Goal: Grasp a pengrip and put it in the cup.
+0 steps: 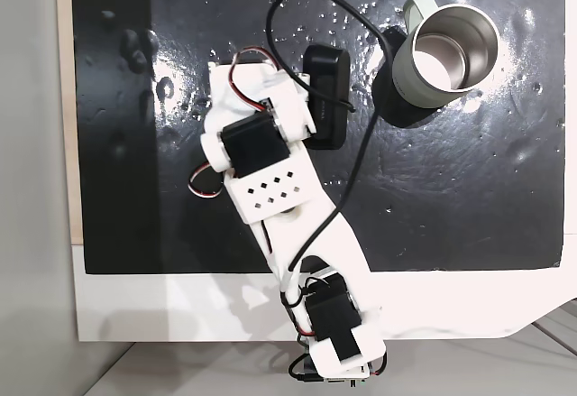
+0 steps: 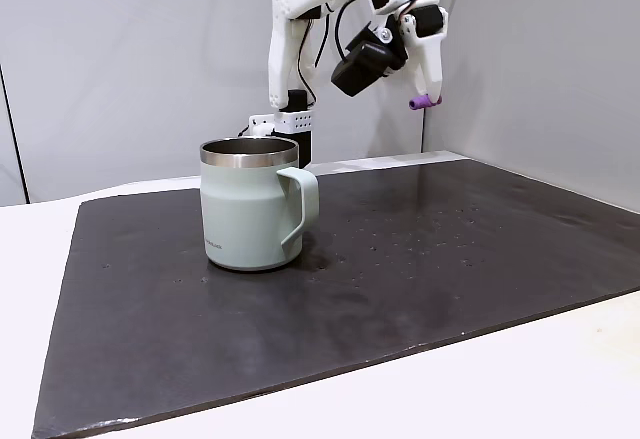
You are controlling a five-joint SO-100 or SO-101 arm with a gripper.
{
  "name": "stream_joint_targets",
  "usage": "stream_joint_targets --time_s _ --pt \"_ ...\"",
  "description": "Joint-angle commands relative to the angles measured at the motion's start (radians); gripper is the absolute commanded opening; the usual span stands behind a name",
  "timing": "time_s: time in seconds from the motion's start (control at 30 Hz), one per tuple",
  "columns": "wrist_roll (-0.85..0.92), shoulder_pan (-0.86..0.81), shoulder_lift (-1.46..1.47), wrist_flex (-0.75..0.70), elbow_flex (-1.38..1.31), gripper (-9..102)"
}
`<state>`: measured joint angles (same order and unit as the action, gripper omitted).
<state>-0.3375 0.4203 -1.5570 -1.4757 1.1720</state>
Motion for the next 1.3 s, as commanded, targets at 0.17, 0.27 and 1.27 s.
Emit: stream_joint_targets --time_s 0.17,0.27,1.27 --pt "0.115 -0.152 -0.118 -0.092 -0.069 0" --pt "0.164 -0.225 -0.117 -0.166 -0.143 0" --pt "0.528 -0.785 0.342 -0.196 -0.799 0"
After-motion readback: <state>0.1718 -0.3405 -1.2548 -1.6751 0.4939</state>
